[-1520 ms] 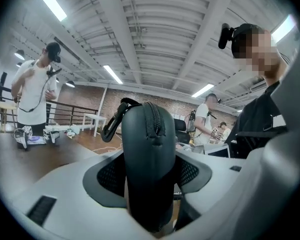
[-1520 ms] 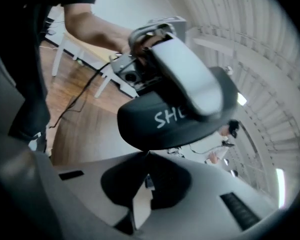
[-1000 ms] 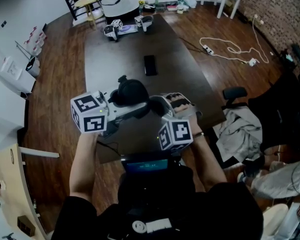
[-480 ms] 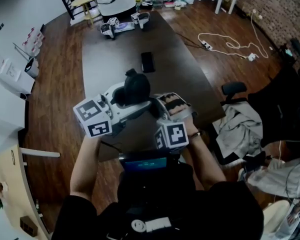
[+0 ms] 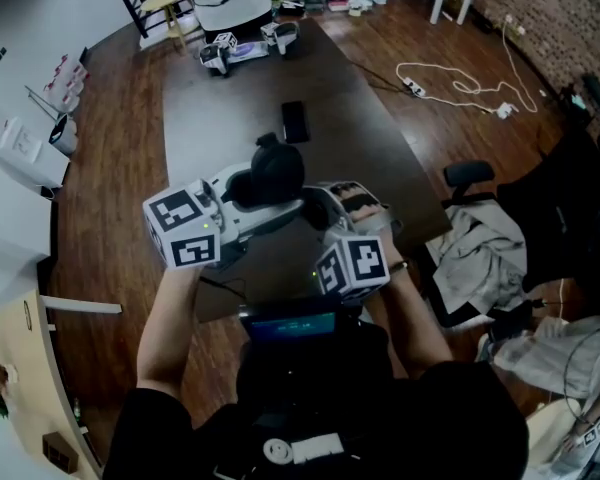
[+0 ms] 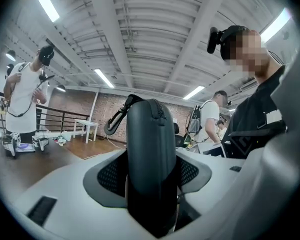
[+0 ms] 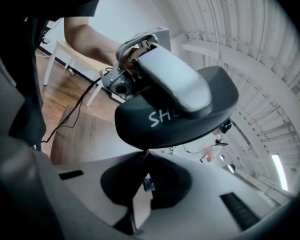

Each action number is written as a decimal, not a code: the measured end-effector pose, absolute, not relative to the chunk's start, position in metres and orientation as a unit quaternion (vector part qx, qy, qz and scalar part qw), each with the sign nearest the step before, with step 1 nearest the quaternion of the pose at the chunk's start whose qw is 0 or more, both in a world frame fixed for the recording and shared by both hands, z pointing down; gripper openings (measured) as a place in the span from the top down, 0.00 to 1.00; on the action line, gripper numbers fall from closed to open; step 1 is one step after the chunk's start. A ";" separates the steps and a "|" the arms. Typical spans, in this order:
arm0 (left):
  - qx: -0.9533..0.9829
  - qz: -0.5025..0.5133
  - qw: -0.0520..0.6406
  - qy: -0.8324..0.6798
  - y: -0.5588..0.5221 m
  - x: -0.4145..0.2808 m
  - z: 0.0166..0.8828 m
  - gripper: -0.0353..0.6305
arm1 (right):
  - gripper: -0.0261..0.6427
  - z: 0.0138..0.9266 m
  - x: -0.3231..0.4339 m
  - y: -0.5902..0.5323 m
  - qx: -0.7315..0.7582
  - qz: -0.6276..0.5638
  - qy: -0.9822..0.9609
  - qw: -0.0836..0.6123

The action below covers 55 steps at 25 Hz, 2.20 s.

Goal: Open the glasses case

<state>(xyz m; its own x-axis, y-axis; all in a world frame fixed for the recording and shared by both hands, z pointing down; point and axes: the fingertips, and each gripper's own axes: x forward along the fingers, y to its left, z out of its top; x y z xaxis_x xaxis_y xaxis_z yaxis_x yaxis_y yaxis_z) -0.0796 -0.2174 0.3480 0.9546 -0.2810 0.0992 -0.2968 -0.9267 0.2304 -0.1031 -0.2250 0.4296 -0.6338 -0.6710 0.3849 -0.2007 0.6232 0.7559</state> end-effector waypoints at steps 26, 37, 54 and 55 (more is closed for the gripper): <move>0.974 -0.040 0.111 -0.195 -0.226 -0.092 0.342 0.49 | 0.94 0.425 -0.103 -0.223 0.303 -0.402 -0.779 0.374; 0.970 -0.090 0.164 -0.157 -0.218 -0.104 0.342 0.53 | 0.94 0.433 -0.115 -0.208 0.257 -0.345 -0.833 0.348; 0.977 -0.083 0.114 -0.161 -0.242 -0.092 0.326 0.47 | 0.94 0.391 -0.102 -0.246 0.339 -0.283 -0.861 0.252; 0.977 -0.083 0.109 -0.163 -0.249 -0.089 0.325 0.46 | 0.94 0.382 -0.102 -0.253 0.350 -0.283 -0.861 0.239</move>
<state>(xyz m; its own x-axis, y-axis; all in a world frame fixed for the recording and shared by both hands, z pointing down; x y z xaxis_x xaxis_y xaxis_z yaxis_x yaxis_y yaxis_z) -0.0890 -0.2487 0.3250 0.9328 -0.3374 -0.1268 -0.3013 -0.9229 0.2397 -0.1017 -0.2531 0.3820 -0.6414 -0.7369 0.2136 -0.4666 0.5956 0.6538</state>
